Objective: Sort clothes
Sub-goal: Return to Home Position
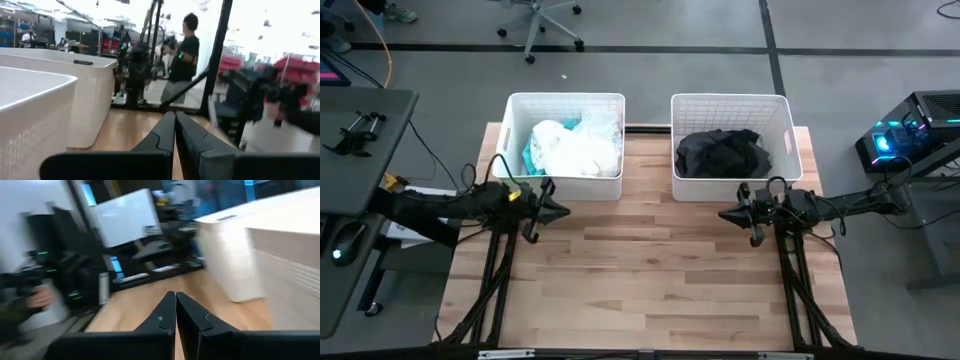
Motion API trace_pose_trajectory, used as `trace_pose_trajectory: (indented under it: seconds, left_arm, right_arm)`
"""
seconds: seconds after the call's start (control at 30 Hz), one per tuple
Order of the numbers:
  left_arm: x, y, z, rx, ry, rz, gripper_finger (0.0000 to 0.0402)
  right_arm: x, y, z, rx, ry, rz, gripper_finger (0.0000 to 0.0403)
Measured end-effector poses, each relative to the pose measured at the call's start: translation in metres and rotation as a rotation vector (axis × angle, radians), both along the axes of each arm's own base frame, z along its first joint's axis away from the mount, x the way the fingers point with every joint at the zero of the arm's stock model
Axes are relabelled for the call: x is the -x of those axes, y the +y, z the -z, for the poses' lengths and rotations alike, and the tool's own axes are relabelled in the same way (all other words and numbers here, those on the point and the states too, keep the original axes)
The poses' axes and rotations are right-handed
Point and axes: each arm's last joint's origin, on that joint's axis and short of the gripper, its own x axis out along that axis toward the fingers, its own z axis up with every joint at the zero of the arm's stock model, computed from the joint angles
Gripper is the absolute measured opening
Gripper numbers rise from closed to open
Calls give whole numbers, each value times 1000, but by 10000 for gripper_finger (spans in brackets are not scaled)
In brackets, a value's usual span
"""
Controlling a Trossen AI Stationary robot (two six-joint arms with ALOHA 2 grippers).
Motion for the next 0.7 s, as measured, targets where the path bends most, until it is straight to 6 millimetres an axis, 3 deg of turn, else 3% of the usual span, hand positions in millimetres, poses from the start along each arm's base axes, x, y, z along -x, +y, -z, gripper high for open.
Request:
trace_pose_trajectory:
  seconds: [0.17,0.33,0.7]
  left_arm:
    - [-1,6,11,-73,109,-20,1]
    - [-1,8,12,-95,119,-41,1]
    - [-1,8,14,-88,135,-43,3]
  right_arm:
    - [2,3,-7,-7,-3,-115,0]
    - [11,1,-8,1,97,-92,0]
    - [23,-2,-6,125,83,-30,0]
